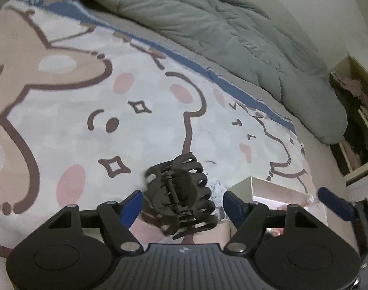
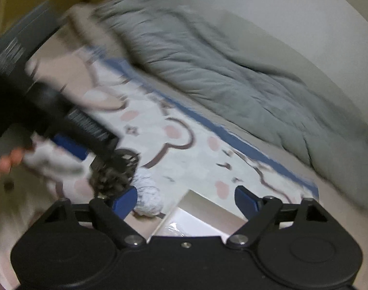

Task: Organize objects
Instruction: 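Grasp the black claw clip with the left gripper while the right gripper grasps the white lace scrunchie, then lift and carry the claw clip with the left gripper while the right gripper carries the scrunchie toward the box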

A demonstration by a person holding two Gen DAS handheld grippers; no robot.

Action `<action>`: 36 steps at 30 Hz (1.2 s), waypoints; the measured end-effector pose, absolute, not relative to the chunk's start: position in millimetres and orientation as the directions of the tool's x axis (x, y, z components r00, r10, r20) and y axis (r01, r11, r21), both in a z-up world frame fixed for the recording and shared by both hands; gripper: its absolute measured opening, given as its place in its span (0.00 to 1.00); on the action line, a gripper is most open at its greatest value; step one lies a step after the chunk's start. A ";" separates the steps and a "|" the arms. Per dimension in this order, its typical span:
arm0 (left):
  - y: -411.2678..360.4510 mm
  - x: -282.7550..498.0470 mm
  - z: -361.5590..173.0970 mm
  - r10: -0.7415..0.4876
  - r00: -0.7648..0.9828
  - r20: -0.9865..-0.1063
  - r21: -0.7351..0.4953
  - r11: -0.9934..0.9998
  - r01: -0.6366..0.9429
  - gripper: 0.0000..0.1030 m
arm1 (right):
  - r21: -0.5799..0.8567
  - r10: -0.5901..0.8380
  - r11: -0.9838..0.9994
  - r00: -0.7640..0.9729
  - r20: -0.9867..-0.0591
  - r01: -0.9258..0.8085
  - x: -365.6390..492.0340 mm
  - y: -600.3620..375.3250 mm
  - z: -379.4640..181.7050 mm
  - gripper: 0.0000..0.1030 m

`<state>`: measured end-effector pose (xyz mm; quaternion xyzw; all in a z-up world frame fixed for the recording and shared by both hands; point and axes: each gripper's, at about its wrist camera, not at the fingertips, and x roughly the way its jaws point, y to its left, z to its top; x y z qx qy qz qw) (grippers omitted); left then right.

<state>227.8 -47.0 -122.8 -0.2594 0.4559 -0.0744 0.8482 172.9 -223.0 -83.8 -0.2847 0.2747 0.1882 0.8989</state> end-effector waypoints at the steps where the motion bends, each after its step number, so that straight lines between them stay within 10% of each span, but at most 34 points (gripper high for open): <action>1: -45.8 229.6 -125.4 -0.365 0.571 -0.736 -0.515 0.849 -0.120 0.69 | -0.447 0.179 0.730 0.776 -0.605 -0.517 174.1 -216.8 -87.7 0.81; 21: -34.7 245.5 -151.2 -0.463 0.532 -0.709 -0.635 0.747 -0.196 0.56 | -0.561 0.133 0.405 0.653 -0.745 -0.722 206.0 -165.6 -156.2 0.59; 25: -33.0 246.7 -148.4 -0.461 0.530 -0.712 -0.630 0.752 -0.193 0.56 | -0.548 0.140 0.441 0.657 -0.740 -0.711 207.2 -162.6 -158.9 0.41; 36: -13.0 226.4 -122.0 -0.452 0.505 -0.736 -0.591 0.792 -0.152 0.35 | -0.332 0.183 0.667 0.579 -0.795 -0.667 187.9 -170.2 -131.8 0.37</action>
